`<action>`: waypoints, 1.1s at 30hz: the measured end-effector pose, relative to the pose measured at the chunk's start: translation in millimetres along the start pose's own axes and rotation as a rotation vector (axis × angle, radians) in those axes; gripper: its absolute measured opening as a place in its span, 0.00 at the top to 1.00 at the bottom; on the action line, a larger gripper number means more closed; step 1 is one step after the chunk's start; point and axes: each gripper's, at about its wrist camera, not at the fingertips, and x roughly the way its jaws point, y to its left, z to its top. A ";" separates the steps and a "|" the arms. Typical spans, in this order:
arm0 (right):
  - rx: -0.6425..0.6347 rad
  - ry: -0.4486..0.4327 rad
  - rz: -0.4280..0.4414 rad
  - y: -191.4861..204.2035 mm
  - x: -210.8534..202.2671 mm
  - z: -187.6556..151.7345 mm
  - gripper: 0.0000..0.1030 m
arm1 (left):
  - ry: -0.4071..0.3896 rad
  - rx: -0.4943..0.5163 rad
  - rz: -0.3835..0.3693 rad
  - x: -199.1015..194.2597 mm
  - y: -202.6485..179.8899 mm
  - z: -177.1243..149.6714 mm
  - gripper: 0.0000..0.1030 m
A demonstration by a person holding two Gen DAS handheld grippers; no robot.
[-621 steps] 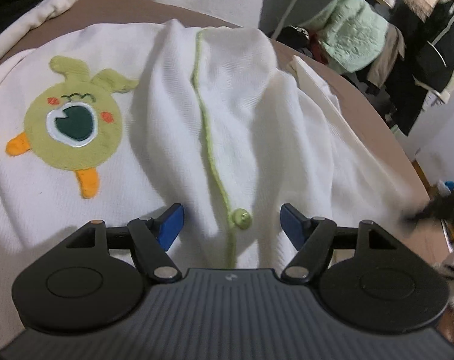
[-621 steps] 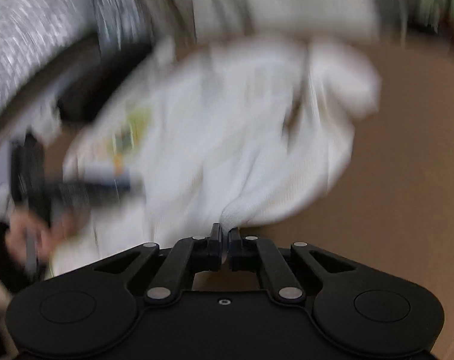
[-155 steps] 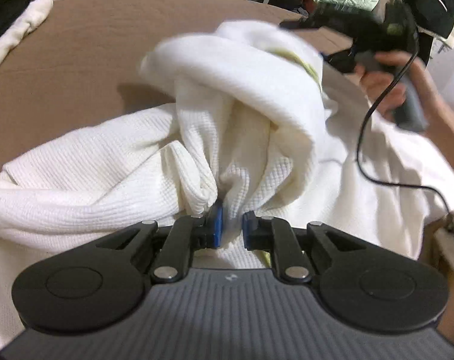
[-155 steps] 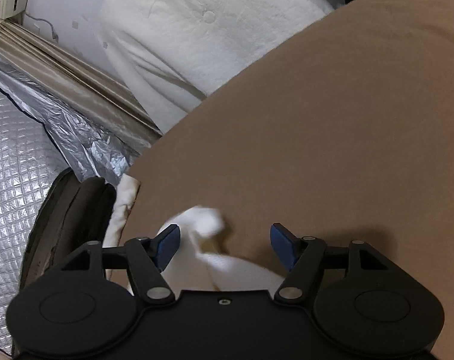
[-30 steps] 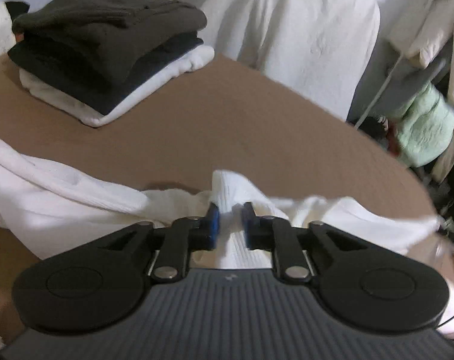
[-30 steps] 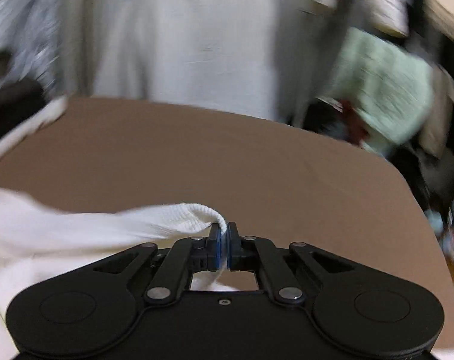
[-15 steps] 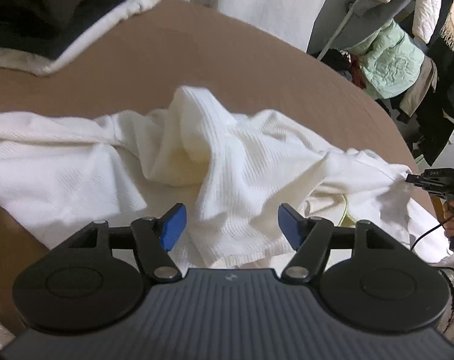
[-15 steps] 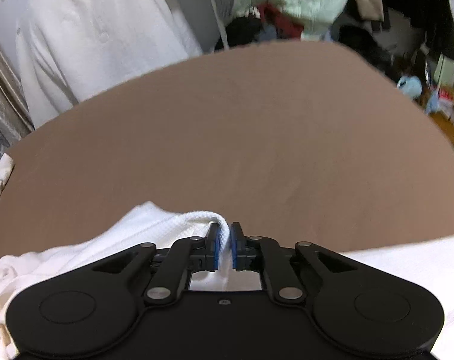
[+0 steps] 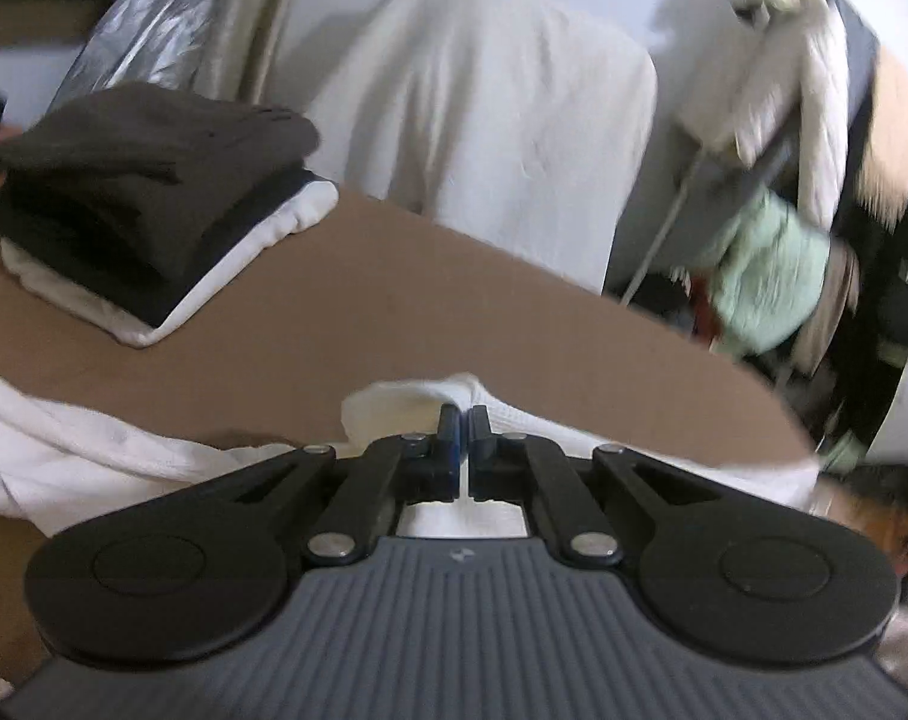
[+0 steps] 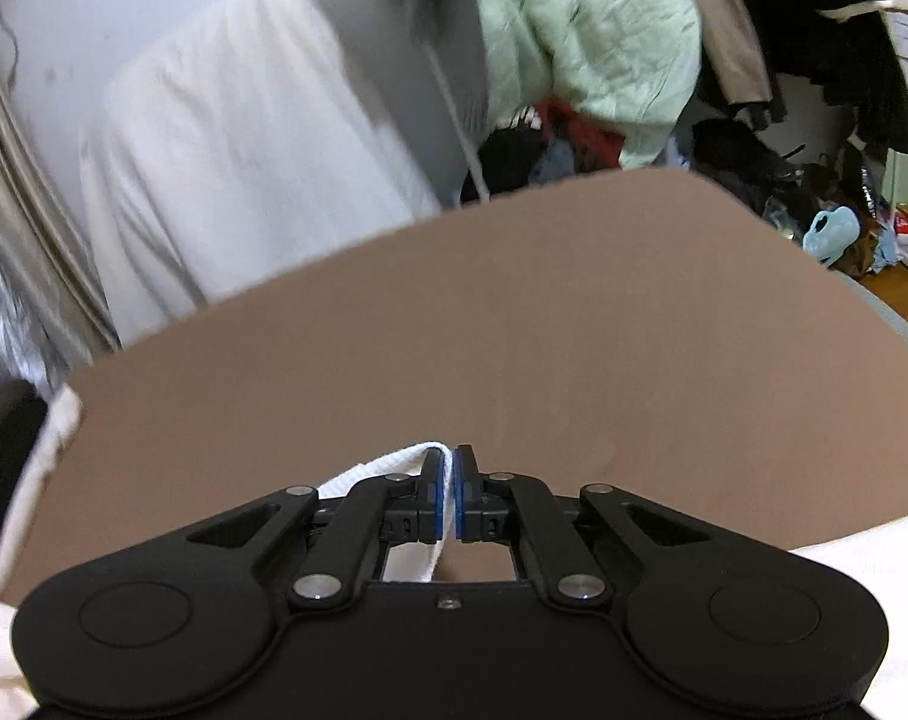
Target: Fold clothes
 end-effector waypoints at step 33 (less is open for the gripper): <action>0.095 0.251 0.194 -12.0 9.9 -12.7 0.95 | 0.359 -0.086 0.027 61.2 26.7 -51.7 0.33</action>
